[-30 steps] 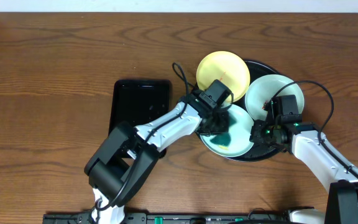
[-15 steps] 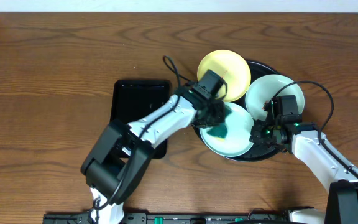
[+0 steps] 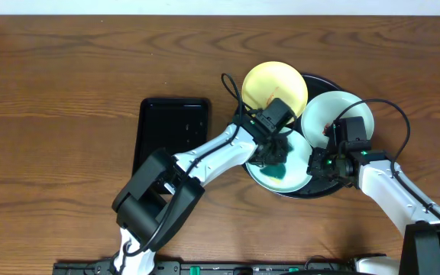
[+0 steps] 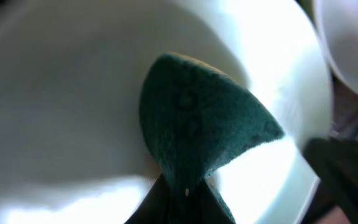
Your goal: Clean dirty plates on tray and stack at the side
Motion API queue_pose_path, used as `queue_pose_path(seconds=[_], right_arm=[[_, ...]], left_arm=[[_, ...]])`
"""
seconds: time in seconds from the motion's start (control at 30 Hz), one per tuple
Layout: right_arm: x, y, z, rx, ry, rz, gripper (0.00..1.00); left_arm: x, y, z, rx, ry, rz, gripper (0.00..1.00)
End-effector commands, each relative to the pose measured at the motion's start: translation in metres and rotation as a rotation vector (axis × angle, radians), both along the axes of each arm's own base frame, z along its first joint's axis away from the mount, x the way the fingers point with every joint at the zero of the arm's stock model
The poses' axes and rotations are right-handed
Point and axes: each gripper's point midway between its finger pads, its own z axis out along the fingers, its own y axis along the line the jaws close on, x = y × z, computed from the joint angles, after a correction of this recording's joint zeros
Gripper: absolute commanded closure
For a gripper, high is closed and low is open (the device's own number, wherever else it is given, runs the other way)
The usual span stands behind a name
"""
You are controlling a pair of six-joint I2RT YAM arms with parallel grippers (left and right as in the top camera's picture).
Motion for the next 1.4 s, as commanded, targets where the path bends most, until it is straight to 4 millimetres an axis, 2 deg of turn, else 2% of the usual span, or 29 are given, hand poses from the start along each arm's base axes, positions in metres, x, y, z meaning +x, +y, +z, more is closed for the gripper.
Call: queue_pose_path(seconds=[0.0,0.07,0.13,0.3,0.43,0.57,0.7,0.77,0.87,0.93,1.03,1.2,1.37], right_arm=[[-0.006,-0.004,-0.005,-0.035,0.02,-0.003,0.99],[-0.006,-0.004,-0.005,-0.035,0.02,-0.003,0.99],[-0.006,-0.004,-0.005,-0.035,0.02,-0.003,0.99],[-0.005,-0.004,-0.005,-0.035,0.019,-0.003,0.98],[-0.004,-0.004,-0.005,-0.034,0.015,-0.002,0.68],[-0.004,-0.002,-0.005,-0.024,0.016,0.001,0.64],[-0.006,0.004,-0.008,0.011,0.028,0.012,0.67],[-0.004,0.011,-0.011,0.046,0.032,0.022,0.71],[-0.001,0.016,-0.016,0.077,0.031,0.031,0.83],[0.002,0.017,-0.017,0.078,0.023,0.032,0.92],[0.008,0.018,-0.015,0.081,-0.005,0.033,0.99],[0.019,0.019,-0.004,0.077,-0.068,0.077,0.99],[0.034,0.011,0.026,0.011,-0.177,0.094,0.99]], left_arm=[[0.036,0.051,-0.017,0.144,-0.058,0.086,0.93],[0.044,0.056,-0.012,0.108,-0.046,0.096,0.93],[0.046,0.05,-0.001,0.023,-0.027,0.047,0.93],[0.043,0.035,0.042,-0.14,-0.024,-0.006,0.93],[0.038,0.034,0.084,-0.2,-0.088,-0.06,0.93],[0.035,0.055,0.114,-0.194,-0.148,-0.088,0.93],[0.046,0.097,0.13,-0.15,-0.176,-0.018,0.93],[0.056,0.131,0.129,-0.079,-0.183,0.063,0.93],[0.065,0.176,0.12,0.016,-0.168,0.148,0.93],[0.067,0.194,0.112,0.038,-0.153,0.169,0.93],[0.067,0.215,0.101,0.062,-0.139,0.17,0.93],[0.064,0.243,0.079,0.086,-0.079,0.231,0.93],[0.061,0.262,0.063,0.103,-0.036,0.259,0.93]])
